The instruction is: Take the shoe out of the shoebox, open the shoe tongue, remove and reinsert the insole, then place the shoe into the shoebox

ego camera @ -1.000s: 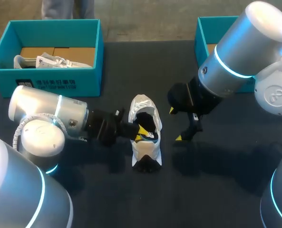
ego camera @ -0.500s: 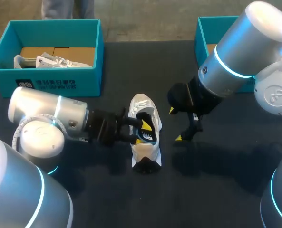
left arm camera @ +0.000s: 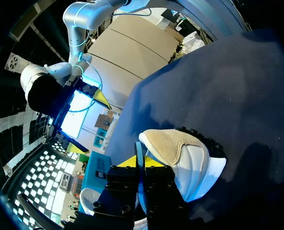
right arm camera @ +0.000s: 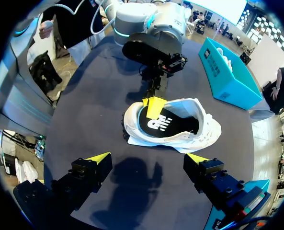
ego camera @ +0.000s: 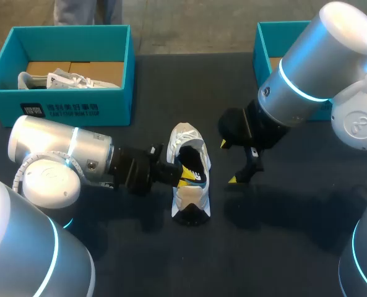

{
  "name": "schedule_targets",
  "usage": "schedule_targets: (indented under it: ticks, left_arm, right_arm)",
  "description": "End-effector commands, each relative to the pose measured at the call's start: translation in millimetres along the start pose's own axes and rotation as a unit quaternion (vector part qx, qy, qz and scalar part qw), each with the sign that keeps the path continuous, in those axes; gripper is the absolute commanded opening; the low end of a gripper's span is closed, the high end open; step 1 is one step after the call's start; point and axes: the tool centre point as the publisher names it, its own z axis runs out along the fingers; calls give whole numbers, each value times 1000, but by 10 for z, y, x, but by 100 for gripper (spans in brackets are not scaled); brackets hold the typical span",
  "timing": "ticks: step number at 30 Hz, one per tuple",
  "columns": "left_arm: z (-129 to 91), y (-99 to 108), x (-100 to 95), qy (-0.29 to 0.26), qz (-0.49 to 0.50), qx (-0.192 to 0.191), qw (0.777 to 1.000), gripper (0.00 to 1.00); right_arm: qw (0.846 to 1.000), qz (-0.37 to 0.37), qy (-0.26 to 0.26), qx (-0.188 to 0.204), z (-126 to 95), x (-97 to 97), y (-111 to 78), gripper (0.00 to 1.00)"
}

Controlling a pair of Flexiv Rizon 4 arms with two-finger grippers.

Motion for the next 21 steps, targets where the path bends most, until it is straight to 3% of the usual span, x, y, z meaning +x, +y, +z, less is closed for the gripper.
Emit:
schedule_targets:
  ticks: [1,21]
  left_arm:
    - [-2,15,-14,5,1,-2,1000,0]
    - [-48,197,27,26,-8,-21,999,0]
  right_arm:
    - [1000,0,-1,0,10,12,-4,100]
    - [1000,0,-1,0,10,12,-4,100]
